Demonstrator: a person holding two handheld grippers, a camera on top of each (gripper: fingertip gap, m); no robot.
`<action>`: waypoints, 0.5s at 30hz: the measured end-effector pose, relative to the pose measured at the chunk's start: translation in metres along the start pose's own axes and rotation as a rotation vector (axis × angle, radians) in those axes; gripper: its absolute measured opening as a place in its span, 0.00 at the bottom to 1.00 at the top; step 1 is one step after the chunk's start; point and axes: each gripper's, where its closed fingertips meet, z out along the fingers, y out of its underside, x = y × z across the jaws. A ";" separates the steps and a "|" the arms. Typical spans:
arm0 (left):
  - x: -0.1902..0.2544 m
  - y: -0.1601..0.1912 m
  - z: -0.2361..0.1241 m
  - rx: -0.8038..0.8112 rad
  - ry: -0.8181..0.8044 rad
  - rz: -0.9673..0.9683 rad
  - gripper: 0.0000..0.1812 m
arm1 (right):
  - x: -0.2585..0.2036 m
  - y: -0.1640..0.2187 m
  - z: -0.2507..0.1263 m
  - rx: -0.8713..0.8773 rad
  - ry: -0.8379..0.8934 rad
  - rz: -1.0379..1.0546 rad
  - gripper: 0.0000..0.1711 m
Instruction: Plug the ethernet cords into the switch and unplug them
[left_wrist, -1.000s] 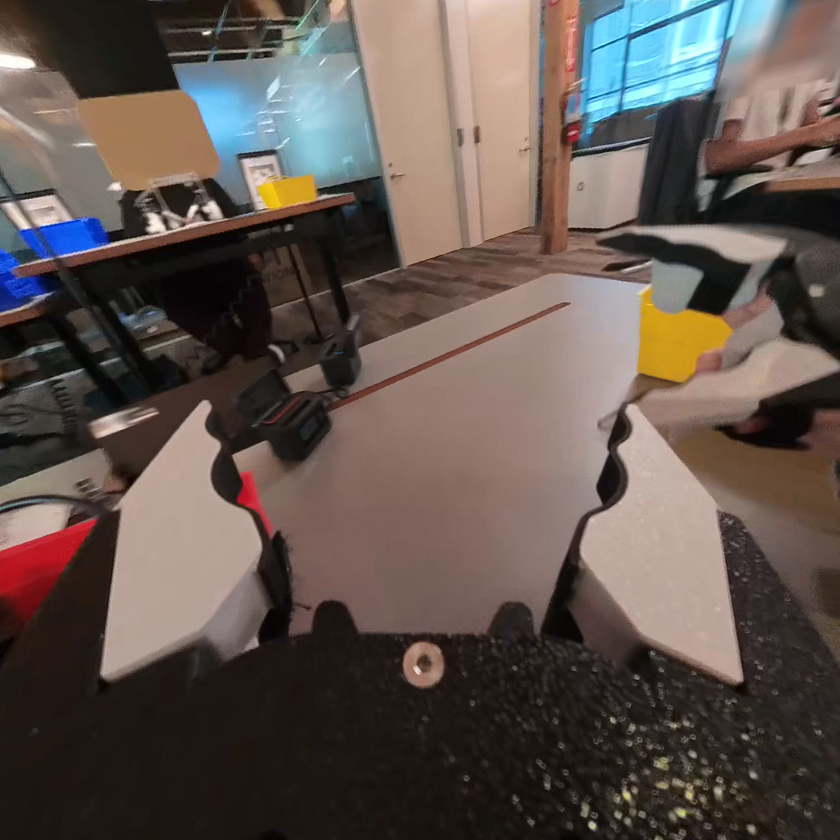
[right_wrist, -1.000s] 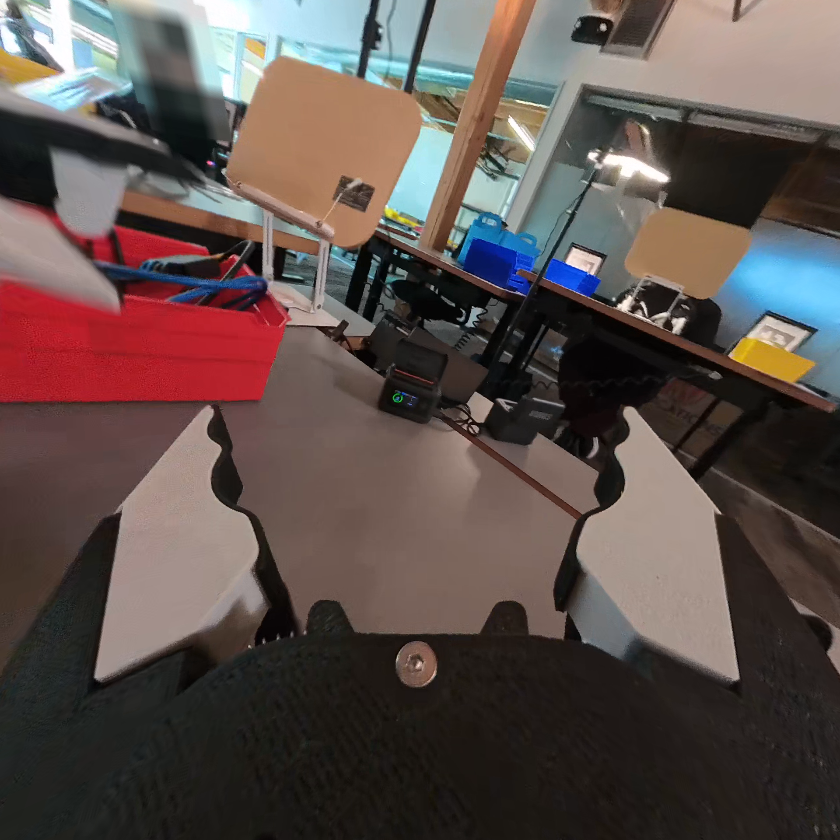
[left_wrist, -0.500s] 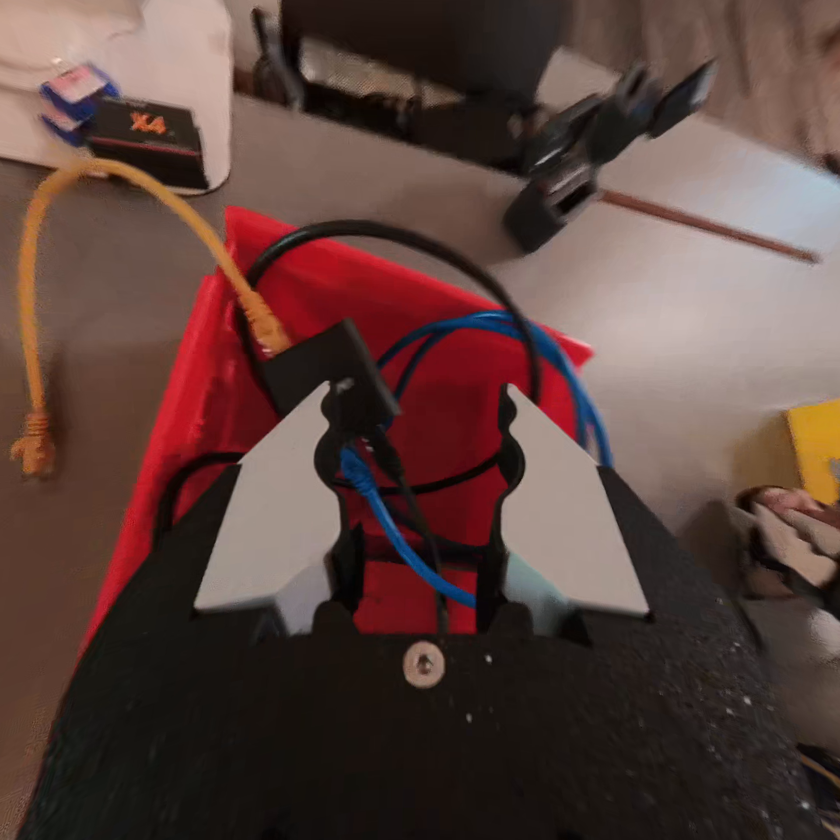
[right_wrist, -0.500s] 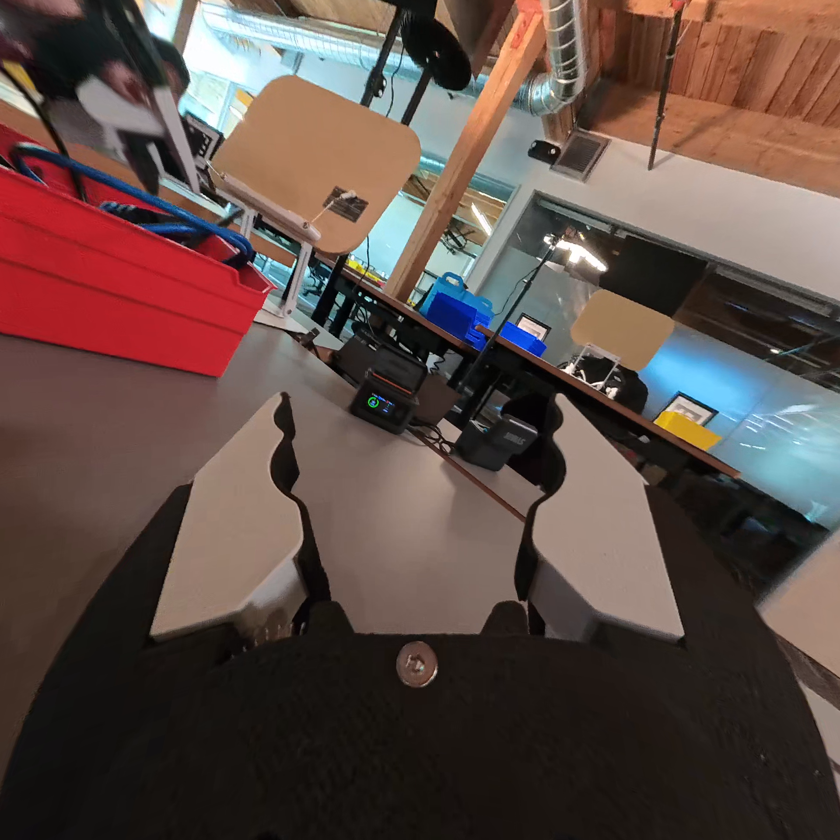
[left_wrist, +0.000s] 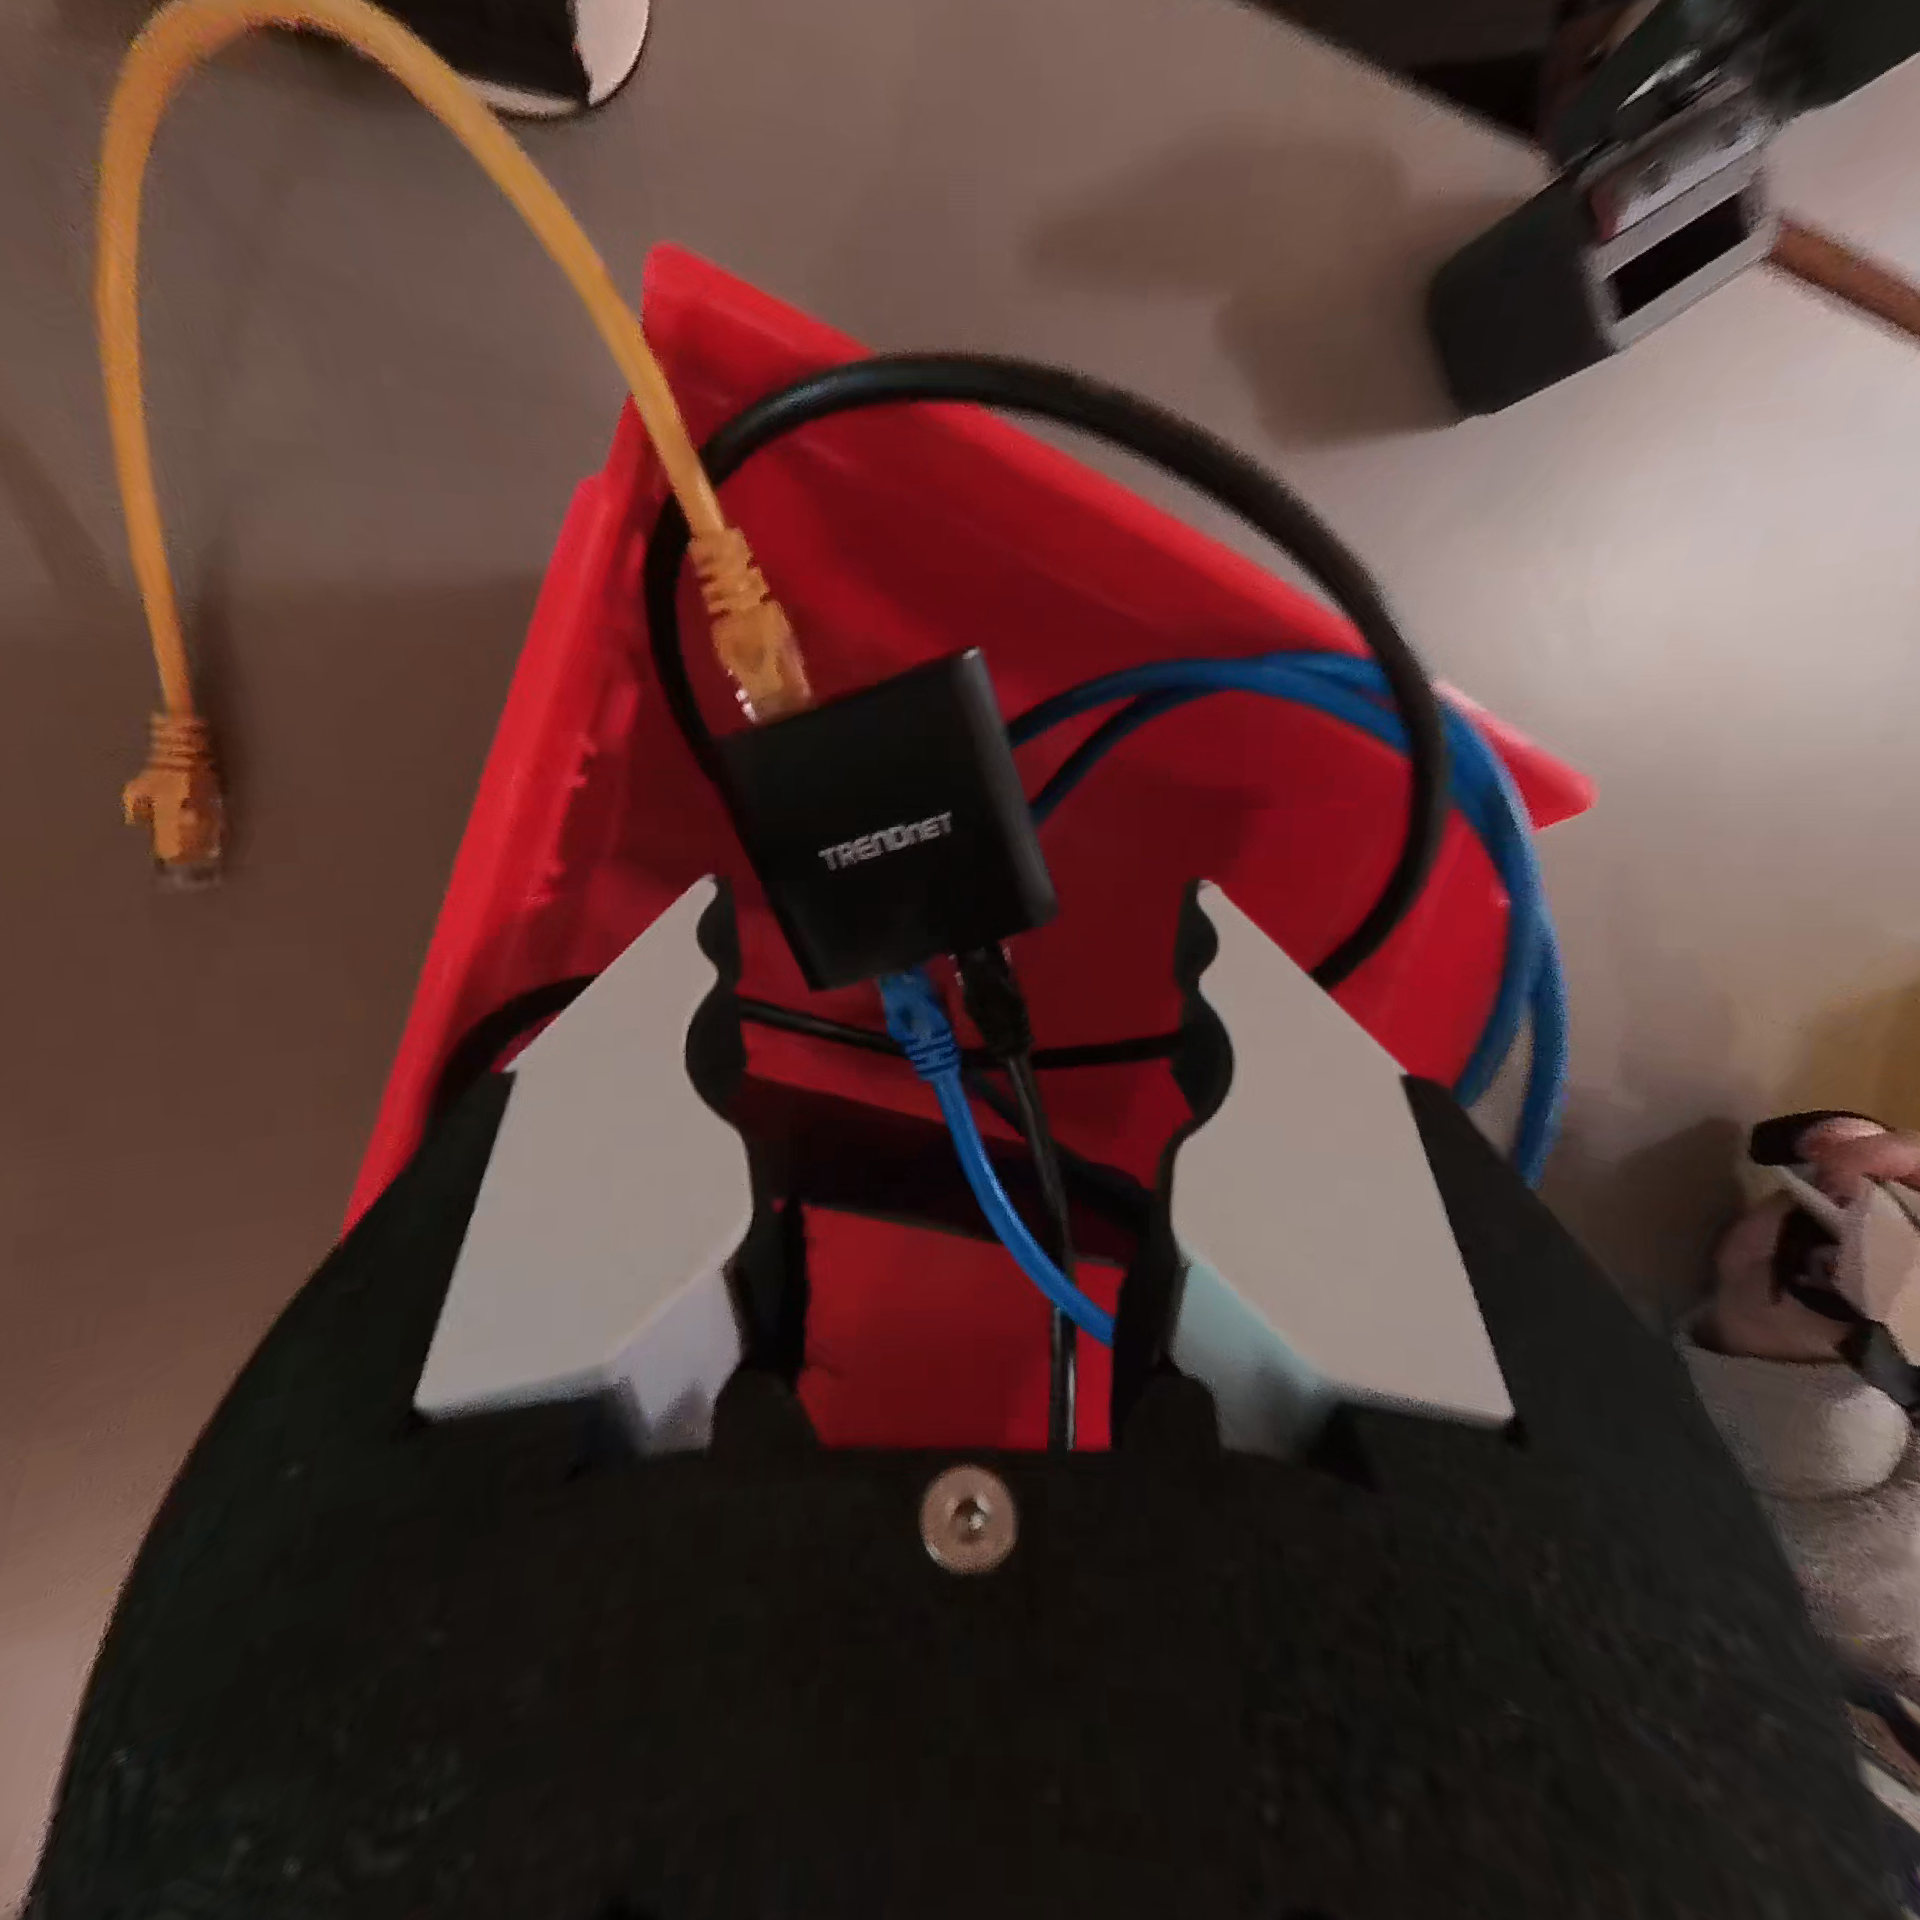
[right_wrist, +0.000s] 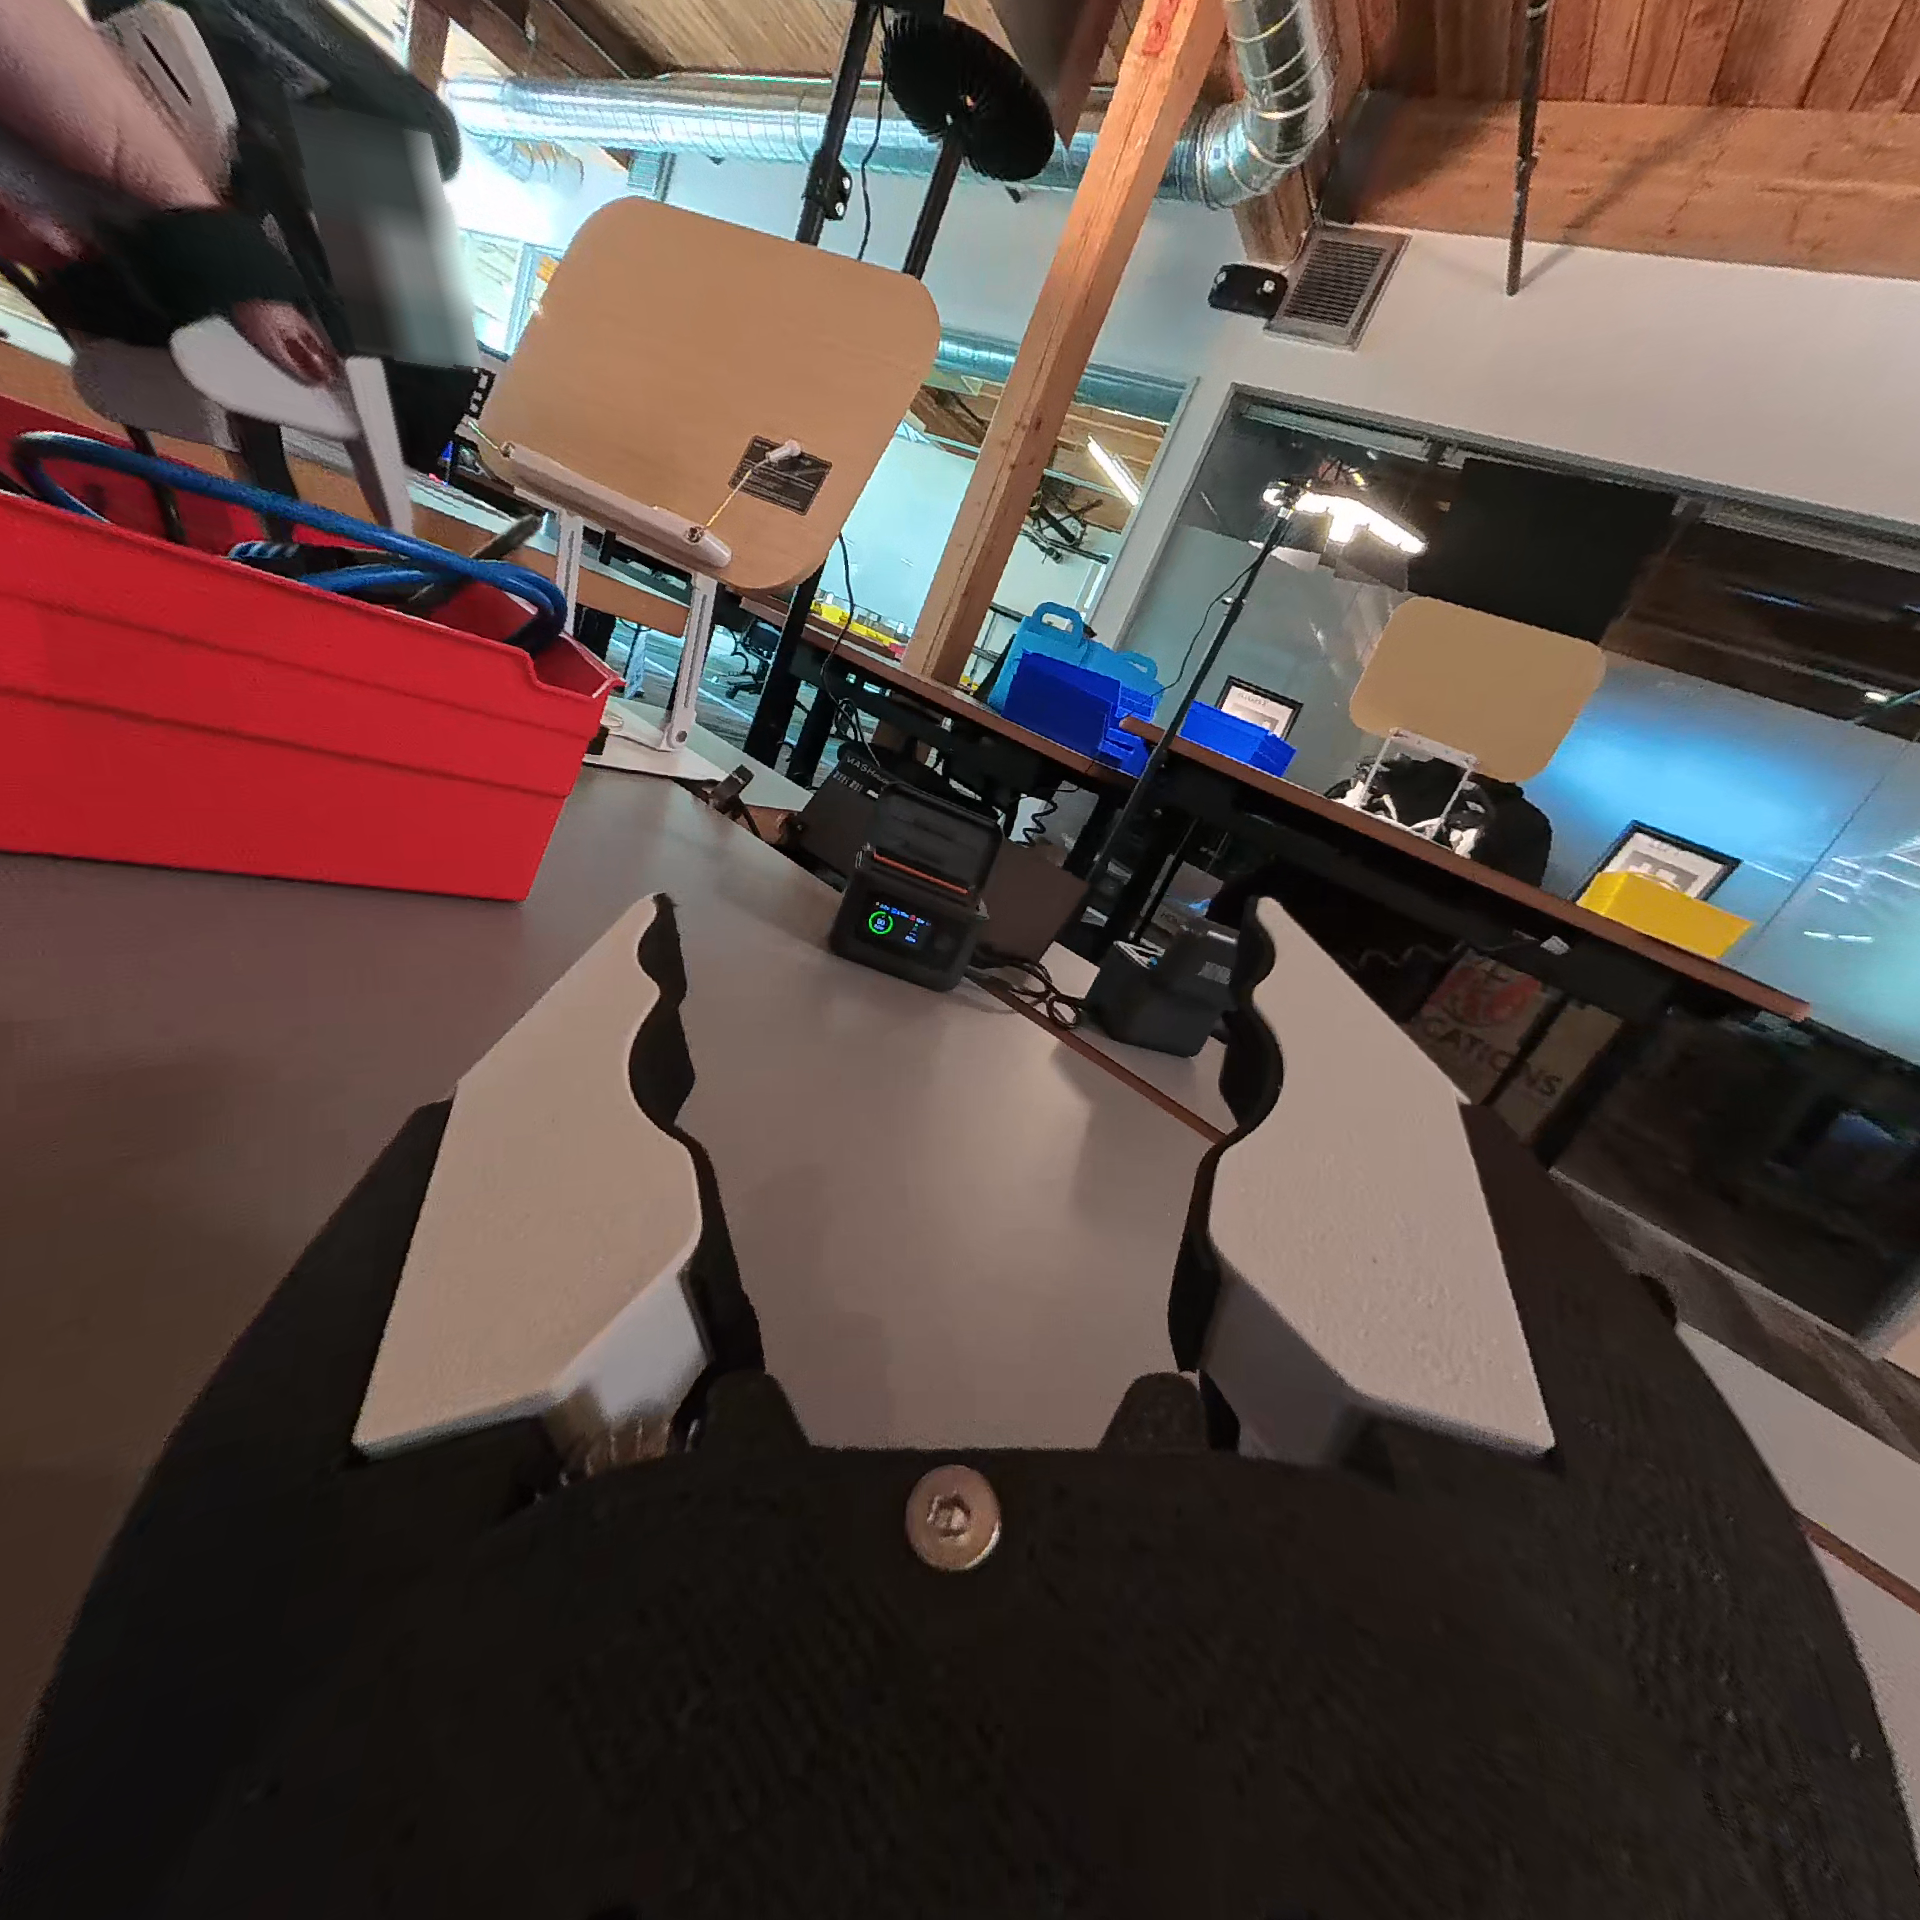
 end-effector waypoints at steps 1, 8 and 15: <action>-0.003 0.004 0.003 -0.025 -0.022 0.006 0.46 | -0.001 0.000 0.001 -0.001 -0.003 -0.001 0.61; -0.005 -0.001 0.032 -0.010 0.090 -0.043 0.38 | -0.005 0.001 0.001 -0.003 -0.022 -0.013 0.60; 0.005 -0.009 -0.005 0.111 0.140 0.042 0.36 | -0.005 0.003 0.001 -0.014 -0.026 -0.004 0.58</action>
